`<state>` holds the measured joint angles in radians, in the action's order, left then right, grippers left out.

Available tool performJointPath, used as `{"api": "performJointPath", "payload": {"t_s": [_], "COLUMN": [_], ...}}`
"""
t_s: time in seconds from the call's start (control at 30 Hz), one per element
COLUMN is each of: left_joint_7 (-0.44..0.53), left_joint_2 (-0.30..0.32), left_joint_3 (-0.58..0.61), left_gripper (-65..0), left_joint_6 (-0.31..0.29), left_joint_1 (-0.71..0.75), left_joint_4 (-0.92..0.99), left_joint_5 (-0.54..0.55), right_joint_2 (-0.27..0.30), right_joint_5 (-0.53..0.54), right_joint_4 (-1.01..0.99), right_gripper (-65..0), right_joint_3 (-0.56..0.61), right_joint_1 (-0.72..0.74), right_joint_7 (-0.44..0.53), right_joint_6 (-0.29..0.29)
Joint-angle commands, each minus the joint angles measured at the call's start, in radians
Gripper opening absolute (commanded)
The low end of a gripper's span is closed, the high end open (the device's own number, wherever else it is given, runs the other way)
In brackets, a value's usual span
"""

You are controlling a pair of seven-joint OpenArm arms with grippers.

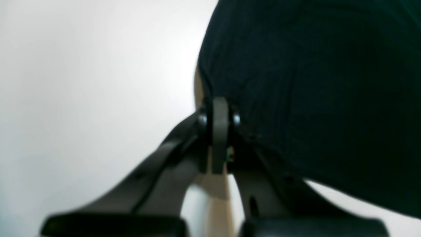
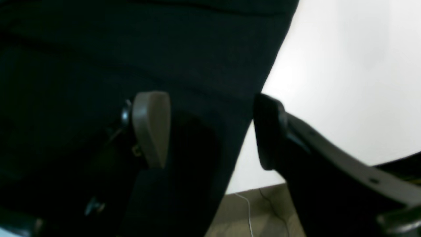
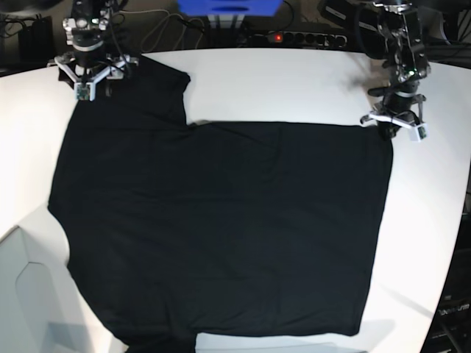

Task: Fold the T-shirt properly
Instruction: 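Close both grippers on the shoulder corners of the shirt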

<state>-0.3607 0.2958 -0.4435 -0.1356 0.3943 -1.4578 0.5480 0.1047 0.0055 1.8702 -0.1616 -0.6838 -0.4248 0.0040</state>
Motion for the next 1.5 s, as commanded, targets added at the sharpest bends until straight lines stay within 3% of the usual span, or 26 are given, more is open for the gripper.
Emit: {"api": "performJointPath", "payload": {"t_s": [0.0, 0.23, 0.37, 0.5, 0.73, 1.47], "left_joint_7": [0.015, 0.015, 0.015, 0.016, 0.016, 0.015], "left_joint_2": [0.012, 0.016, 0.018, 0.019, 0.015, 0.01], "left_joint_3": [-0.01, -0.01, -0.01, -0.013, -0.054, -0.104], "left_gripper": [-64.9, -64.9, -64.9, -64.9, -64.9, -64.9], "left_joint_6": [-0.006, -0.006, -0.006, -0.006, -0.006, -0.005], "left_joint_1": [0.005, 0.016, 0.018, 0.033, 0.039, 0.107], "left_joint_4": [-0.016, -0.014, -0.019, -0.025, -0.025, -0.188], "left_joint_5": [0.004, 0.004, 0.004, 0.004, 0.005, 0.005], "right_joint_2": [0.007, 0.008, 0.008, -0.016, -0.02, -0.027], "right_joint_5": [-0.003, -0.002, -0.002, -0.002, 0.0, 0.0], "right_joint_4": [0.001, -0.051, -0.051, -0.051, -0.051, 0.145], "right_gripper": [-24.4, -25.1, -31.9, -43.8, -65.0, -65.0], "right_joint_3": [-0.005, -0.005, -0.023, -0.085, -0.132, -0.189], "right_joint_1": [0.003, 0.005, 0.005, 0.011, 0.013, 0.019], "right_joint_7": [0.017, 0.017, 0.017, 0.017, 0.017, 0.016], "right_joint_6": [0.001, 0.023, 0.198, 0.31, 0.313, 0.314]}}
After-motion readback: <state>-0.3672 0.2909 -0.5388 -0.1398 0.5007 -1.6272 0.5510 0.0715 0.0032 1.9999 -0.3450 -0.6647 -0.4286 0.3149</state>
